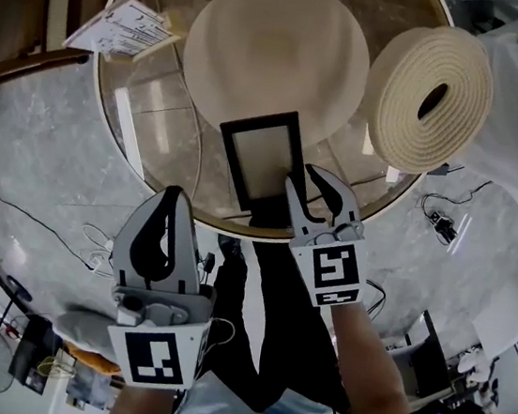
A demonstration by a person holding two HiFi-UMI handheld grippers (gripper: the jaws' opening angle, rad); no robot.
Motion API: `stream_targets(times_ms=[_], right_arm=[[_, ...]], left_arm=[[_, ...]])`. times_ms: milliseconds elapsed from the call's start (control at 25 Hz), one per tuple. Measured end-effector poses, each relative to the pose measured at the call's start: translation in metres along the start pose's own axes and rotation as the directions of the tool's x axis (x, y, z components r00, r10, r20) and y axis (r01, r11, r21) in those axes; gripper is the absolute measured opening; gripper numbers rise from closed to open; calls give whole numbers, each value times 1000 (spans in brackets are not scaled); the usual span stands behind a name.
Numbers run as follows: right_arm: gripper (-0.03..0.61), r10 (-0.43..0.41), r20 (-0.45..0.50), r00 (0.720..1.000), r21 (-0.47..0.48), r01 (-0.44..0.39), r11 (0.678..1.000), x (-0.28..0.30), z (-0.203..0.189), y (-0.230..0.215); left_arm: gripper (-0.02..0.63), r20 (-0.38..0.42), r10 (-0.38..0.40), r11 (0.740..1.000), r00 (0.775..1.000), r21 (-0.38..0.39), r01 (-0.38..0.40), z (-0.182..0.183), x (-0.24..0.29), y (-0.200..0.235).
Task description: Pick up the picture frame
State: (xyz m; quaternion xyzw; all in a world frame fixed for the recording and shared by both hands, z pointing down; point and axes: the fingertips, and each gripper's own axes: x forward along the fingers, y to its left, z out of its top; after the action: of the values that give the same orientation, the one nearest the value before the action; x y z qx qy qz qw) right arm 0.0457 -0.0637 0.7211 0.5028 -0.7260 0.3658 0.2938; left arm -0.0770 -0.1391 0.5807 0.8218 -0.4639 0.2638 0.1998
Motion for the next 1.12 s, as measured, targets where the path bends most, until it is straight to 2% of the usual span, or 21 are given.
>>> stream_targets(times_ms=[360, 840, 1120], right_arm=[[87, -7, 6, 1000, 60, 6, 998, 2, 0, 0], [81, -43, 69, 997, 14, 42, 999, -28, 42, 9], [81, -67, 158, 985, -16, 71, 997, -65, 87, 22]], left_arm=[[15, 10, 7, 1000, 1000, 26, -8, 1, -5, 6], [15, 68, 14, 1000, 998, 16, -15, 33, -33, 8], [15, 134, 9, 999, 991, 40, -14, 66, -60, 11]])
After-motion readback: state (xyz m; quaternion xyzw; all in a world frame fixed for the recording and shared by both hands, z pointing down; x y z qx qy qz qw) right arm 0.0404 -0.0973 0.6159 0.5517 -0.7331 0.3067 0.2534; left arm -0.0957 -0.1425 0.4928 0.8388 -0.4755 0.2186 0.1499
